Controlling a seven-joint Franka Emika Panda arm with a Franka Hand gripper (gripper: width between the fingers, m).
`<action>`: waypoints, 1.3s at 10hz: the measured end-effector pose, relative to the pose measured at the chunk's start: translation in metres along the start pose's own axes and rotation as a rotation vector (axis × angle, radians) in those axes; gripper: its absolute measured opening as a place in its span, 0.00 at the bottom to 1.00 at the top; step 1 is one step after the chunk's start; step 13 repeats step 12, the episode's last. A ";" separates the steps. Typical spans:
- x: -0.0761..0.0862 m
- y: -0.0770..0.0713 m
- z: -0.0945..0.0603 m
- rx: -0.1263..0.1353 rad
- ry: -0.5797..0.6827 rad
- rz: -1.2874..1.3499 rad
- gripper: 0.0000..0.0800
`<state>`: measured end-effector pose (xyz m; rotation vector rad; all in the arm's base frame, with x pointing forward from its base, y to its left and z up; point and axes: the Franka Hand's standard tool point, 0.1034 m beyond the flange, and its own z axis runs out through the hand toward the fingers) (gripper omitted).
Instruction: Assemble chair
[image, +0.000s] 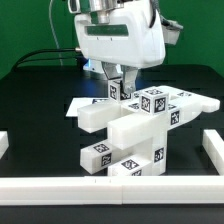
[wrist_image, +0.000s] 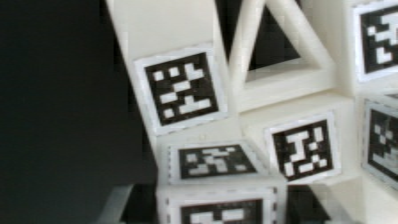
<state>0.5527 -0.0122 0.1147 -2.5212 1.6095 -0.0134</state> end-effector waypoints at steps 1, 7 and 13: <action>-0.002 -0.001 0.000 0.001 -0.001 0.019 0.35; -0.006 -0.003 0.002 0.003 -0.005 0.040 0.74; -0.008 -0.010 -0.015 0.027 -0.015 0.036 0.81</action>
Offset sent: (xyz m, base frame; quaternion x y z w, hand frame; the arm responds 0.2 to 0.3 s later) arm 0.0000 0.0000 0.0000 0.0000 0.0000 0.0000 1.0000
